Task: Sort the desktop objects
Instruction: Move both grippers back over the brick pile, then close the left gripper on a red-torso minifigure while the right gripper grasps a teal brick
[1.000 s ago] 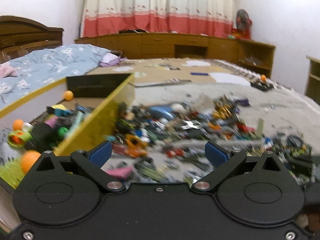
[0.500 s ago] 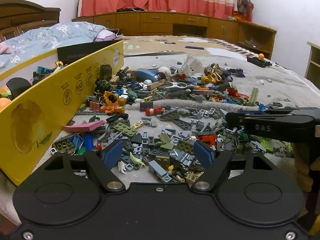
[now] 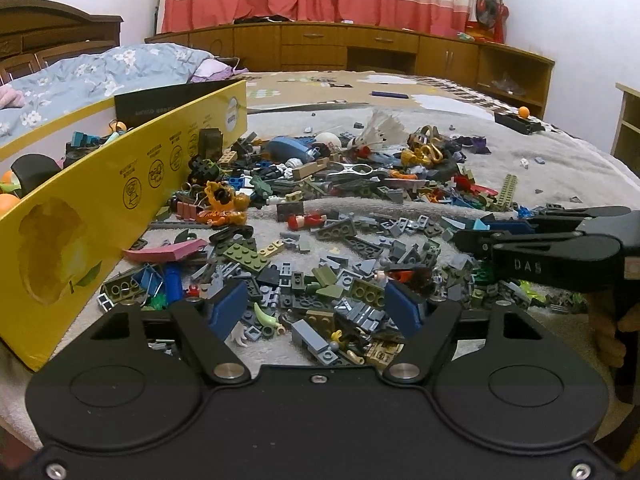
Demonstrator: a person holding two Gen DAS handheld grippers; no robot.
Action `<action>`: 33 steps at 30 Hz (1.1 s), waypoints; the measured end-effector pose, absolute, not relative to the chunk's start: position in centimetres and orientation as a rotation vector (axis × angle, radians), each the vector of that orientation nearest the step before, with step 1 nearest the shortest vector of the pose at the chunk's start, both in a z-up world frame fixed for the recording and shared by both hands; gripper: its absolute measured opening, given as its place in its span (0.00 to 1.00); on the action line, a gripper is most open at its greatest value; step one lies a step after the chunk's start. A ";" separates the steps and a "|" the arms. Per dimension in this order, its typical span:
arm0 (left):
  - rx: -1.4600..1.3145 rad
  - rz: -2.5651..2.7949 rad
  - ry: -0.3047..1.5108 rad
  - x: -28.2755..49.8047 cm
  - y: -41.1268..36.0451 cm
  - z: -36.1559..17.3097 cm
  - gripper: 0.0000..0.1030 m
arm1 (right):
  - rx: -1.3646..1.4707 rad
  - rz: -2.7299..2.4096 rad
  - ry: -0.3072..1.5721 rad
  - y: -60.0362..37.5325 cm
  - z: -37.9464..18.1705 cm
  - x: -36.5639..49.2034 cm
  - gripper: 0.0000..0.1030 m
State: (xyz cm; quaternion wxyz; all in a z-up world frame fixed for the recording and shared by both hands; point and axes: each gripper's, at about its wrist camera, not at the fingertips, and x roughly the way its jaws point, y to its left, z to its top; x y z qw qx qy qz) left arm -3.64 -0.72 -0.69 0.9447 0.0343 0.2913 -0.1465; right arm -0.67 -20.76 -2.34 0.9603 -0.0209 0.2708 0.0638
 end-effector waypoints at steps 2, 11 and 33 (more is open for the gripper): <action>0.072 -0.303 0.592 -3.6 -1.0 -0.7 0.69 | -0.050 0.122 0.536 -20.6 -2.2 -1.2 0.31; 0.105 -0.398 0.592 -3.2 -3.7 -1.2 0.35 | -0.009 0.102 0.490 -22.2 -0.4 -4.6 0.31; 0.124 -0.489 0.506 -3.9 -6.6 -1.0 0.27 | 0.078 0.093 0.484 -23.2 -1.4 -5.7 0.32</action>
